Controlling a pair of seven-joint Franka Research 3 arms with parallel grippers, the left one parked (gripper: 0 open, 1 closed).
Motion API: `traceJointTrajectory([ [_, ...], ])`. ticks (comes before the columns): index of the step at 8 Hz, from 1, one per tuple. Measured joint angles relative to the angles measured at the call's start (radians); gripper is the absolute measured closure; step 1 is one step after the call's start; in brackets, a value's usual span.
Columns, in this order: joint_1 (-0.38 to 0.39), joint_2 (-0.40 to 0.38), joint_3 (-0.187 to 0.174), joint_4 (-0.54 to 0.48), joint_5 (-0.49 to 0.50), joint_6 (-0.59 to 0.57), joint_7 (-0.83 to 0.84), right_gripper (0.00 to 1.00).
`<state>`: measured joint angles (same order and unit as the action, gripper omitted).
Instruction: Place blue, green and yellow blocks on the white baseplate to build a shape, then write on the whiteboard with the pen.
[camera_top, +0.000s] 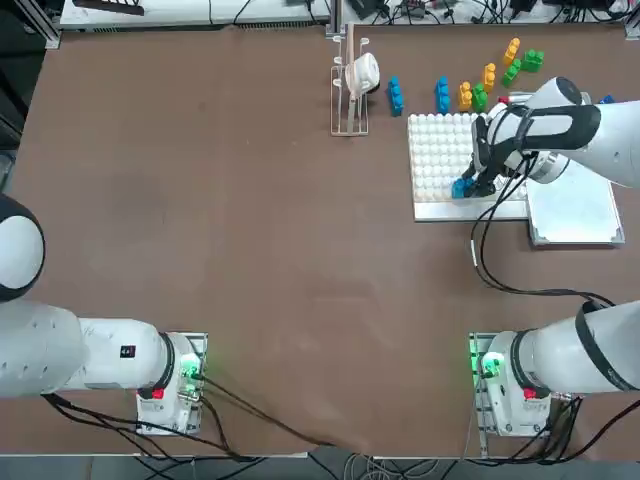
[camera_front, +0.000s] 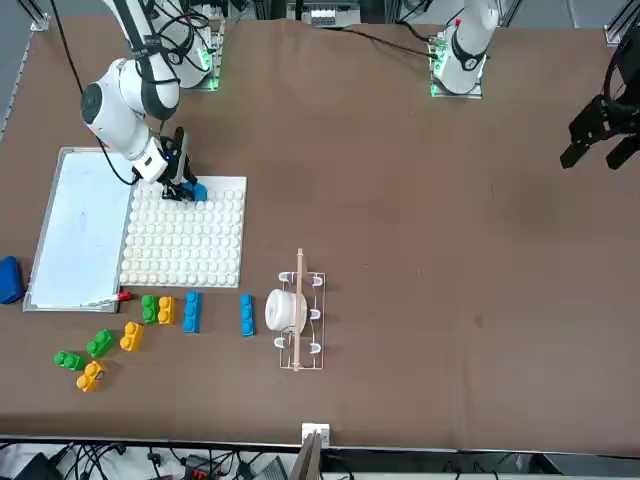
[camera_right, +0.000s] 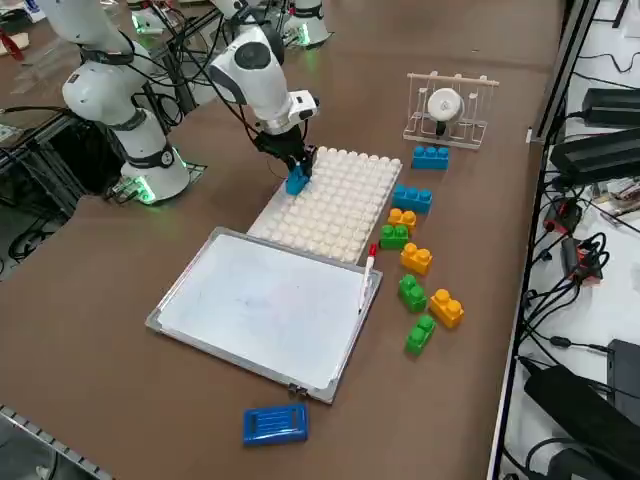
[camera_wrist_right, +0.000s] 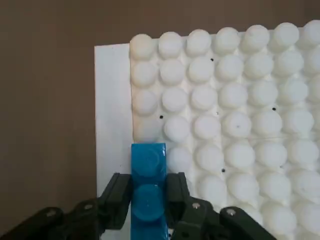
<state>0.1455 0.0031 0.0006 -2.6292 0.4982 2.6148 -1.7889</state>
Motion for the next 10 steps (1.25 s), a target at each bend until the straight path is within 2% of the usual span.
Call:
traceJointTrajectory([
  [10, -0.014, 0.007, 0.002, 0.000, 0.020, -0.002, -0.027, 0.61],
])
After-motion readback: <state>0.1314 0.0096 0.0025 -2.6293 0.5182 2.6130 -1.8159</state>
